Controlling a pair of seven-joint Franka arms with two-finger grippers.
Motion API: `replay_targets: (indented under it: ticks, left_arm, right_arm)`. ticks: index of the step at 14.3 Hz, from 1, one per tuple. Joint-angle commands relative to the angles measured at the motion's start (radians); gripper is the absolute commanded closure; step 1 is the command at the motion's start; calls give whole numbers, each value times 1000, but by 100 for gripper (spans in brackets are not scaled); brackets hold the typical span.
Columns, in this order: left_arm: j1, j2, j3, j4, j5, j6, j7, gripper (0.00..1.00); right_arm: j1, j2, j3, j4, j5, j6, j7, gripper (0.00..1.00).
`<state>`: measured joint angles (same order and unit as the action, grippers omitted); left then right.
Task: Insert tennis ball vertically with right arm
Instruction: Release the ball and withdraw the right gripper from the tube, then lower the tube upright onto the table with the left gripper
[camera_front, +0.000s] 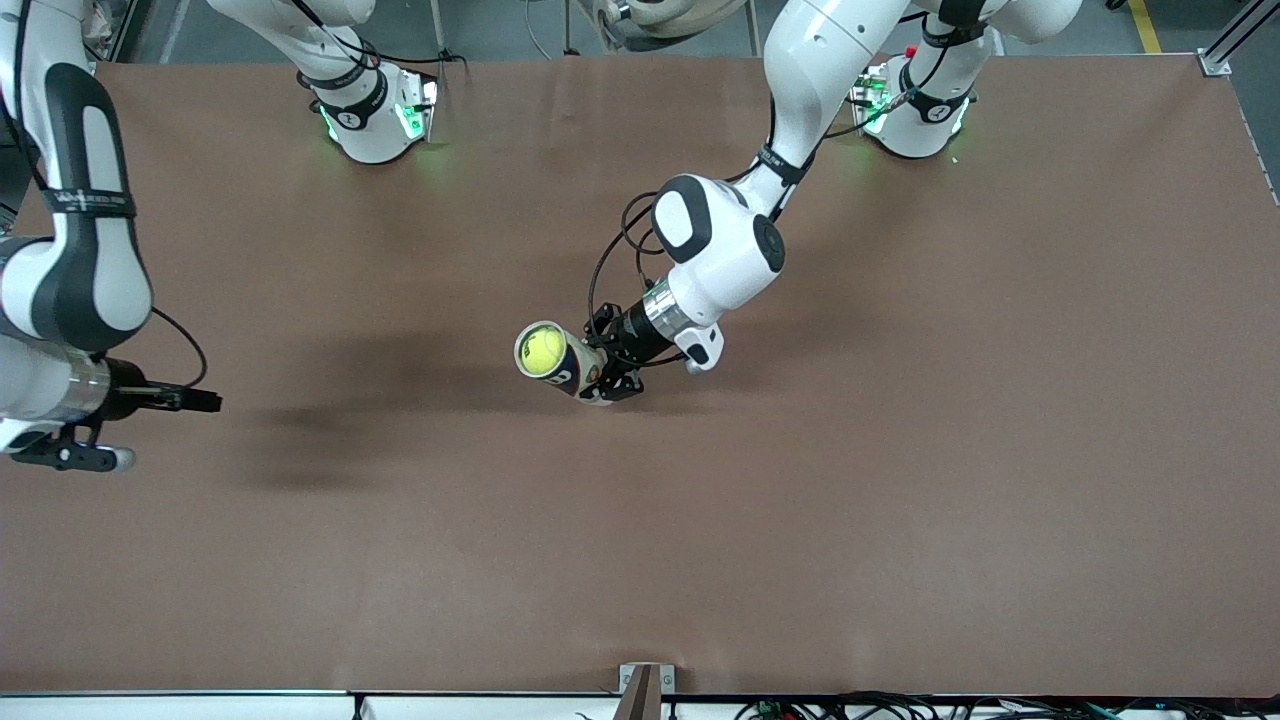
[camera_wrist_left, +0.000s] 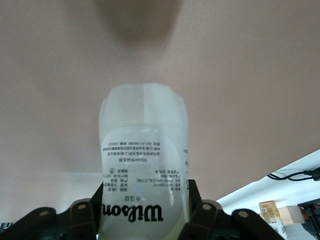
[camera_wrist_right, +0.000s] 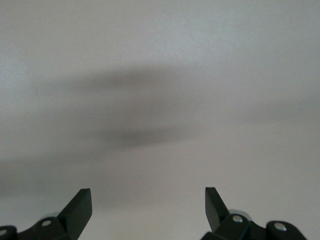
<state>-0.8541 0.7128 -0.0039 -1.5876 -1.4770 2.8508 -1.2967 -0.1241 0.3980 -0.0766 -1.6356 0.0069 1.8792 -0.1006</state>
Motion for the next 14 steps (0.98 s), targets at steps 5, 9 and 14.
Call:
replay_targets:
  ticks: [5,9,14]
  left_arm:
    - [47,22,-7,-6,-477,-169,583,32]
    - [78,25,-7,-3,-514,-255,620,31]
    - [115,56,-7,-9,-546,-341,702,27]
  right_arm:
    - [-8,-82,27,234,-16,-295,-1,0]
    - [24,-80,28,313,-33,-396,36,0]
    - [23,-65,27,315,-31,-382,30,0]
